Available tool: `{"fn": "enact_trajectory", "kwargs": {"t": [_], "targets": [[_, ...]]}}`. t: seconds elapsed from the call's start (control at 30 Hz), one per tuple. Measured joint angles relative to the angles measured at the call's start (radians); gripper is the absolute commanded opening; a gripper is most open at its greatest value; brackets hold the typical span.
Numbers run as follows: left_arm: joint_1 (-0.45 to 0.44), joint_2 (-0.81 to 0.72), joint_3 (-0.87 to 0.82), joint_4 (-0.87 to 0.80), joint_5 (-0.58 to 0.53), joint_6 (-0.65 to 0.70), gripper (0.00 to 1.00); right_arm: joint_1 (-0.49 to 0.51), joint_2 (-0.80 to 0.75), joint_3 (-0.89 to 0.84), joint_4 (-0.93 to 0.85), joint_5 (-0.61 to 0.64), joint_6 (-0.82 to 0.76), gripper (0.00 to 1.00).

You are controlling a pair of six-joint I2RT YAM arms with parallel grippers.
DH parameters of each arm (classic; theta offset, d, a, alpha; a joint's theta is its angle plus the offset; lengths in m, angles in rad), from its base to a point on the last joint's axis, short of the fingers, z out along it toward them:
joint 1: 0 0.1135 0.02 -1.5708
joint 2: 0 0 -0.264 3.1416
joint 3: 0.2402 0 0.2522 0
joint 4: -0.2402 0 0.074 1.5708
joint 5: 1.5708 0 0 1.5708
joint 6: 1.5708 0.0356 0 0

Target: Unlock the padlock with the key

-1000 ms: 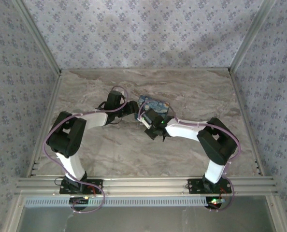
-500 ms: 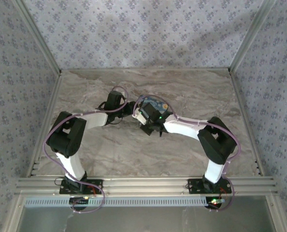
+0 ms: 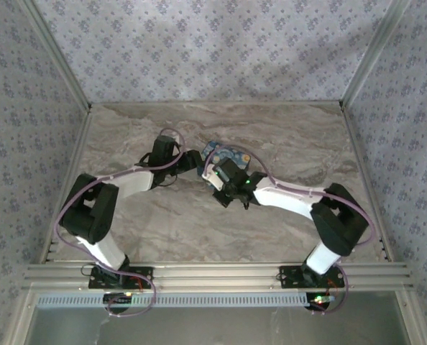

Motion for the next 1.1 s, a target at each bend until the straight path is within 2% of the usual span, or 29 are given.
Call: {"fn": "enact_trajectory", "kwargs": {"t": [0.17, 0.2, 0.23, 0.43, 0.67, 0.9, 1.1], "targets": [[0.0, -0.103, -0.058, -0.019, -0.032, 0.009, 0.62, 0.0, -0.115, -0.056, 0.008, 0.02, 0.056, 0.0], [0.0, -0.127, -0.075, -0.024, -0.04, 0.013, 0.94, 0.0, -0.138, -0.071, 0.011, 0.027, 0.07, 0.0], [0.0, -0.148, -0.09, -0.028, -0.049, 0.021, 0.98, -0.002, -0.159, -0.085, 0.011, 0.033, 0.084, 0.0], [0.0, -0.28, -0.16, -0.088, -0.099, 0.03, 0.98, -0.062, -0.295, -0.174, -0.005, 0.067, 0.193, 0.0], [0.0, -0.436, -0.216, -0.162, -0.174, 0.06, 0.98, -0.22, -0.417, -0.214, -0.095, 0.176, 0.385, 0.0], [0.0, -0.494, -0.278, -0.215, -0.227, 0.066, 0.98, -0.462, -0.378, -0.213, -0.248, 0.232, 0.576, 0.0], [0.0, -0.494, -0.293, -0.231, -0.247, 0.066, 0.98, -0.5, -0.252, -0.203, -0.289, 0.23, 0.634, 0.0]]}}
